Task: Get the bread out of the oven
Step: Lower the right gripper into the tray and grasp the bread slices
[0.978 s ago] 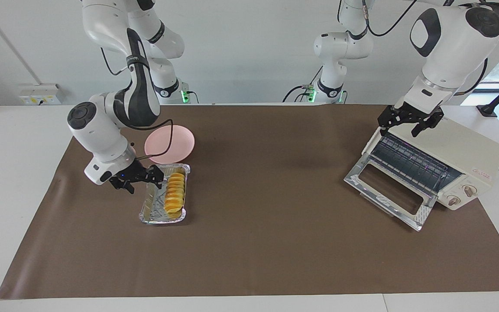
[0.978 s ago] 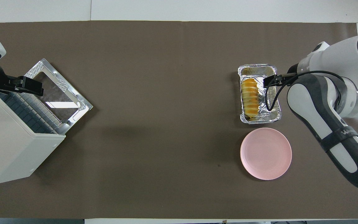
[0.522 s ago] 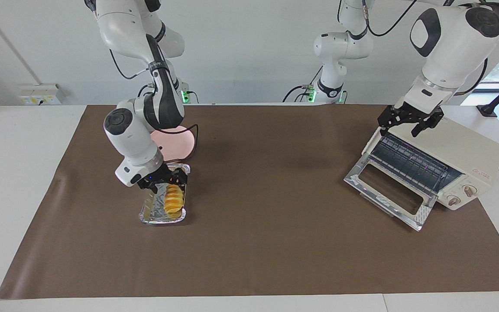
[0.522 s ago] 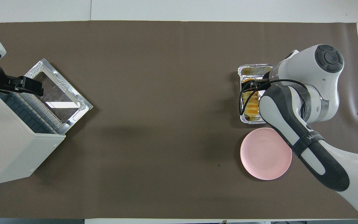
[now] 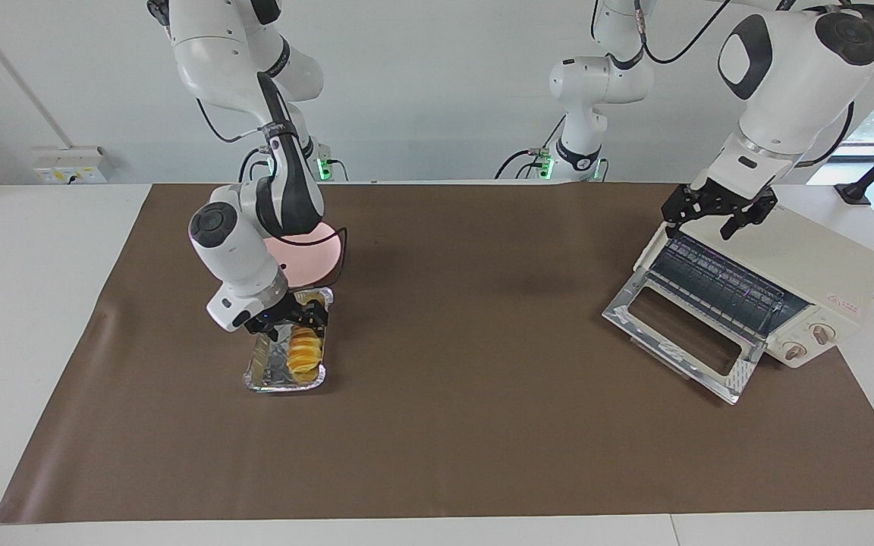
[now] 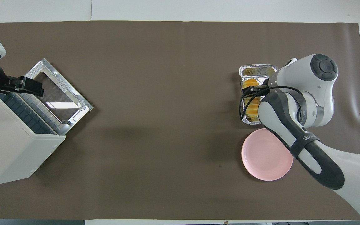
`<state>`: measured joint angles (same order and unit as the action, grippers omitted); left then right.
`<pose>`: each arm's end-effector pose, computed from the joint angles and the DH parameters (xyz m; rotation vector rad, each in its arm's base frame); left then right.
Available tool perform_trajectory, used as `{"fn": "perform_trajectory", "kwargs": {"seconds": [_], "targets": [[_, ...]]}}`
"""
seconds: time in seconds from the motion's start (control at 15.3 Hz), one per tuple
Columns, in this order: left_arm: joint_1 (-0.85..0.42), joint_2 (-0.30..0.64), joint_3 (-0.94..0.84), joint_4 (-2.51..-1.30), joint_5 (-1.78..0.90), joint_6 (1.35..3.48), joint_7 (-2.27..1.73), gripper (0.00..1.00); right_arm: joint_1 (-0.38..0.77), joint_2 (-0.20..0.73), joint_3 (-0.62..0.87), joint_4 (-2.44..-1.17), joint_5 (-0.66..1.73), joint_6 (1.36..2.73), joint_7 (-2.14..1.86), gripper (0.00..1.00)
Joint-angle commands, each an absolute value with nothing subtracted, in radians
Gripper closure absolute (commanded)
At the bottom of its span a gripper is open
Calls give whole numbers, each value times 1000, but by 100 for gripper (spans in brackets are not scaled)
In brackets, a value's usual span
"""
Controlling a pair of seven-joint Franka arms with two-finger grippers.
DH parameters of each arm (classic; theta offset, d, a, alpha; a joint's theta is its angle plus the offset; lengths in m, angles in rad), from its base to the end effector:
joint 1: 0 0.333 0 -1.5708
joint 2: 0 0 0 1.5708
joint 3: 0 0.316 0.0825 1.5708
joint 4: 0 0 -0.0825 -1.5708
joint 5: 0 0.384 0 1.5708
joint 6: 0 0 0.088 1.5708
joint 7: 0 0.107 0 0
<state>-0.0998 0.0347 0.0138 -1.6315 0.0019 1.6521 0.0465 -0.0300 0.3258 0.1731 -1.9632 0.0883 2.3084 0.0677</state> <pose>0.5679 -0.0489 0.5833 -3.1320 0.2081 0.0220 0.6071 0.0848 0.3131 -3.0187 -0.0108 -0.0151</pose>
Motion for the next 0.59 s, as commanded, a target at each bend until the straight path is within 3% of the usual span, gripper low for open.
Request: {"fn": "perform_trajectory", "kwargs": {"seconds": [0.0, 0.2, 0.33, 0.52], "targets": [[-94, 12, 9, -1658, 14, 1658, 52, 0, -38, 313, 179, -1999, 72, 2336, 78, 15], [-94, 12, 9, -1658, 14, 1658, 52, 0, -38, 313, 179, -2002, 72, 2338, 78, 17], [-94, 12, 9, -1658, 14, 1658, 52, 0, -38, 313, 179, -2005, 72, 2338, 80, 29], [-94, 12, 9, -1658, 14, 1658, 52, 0, -40, 314, 179, -2002, 72, 2335, 78, 67]]}}
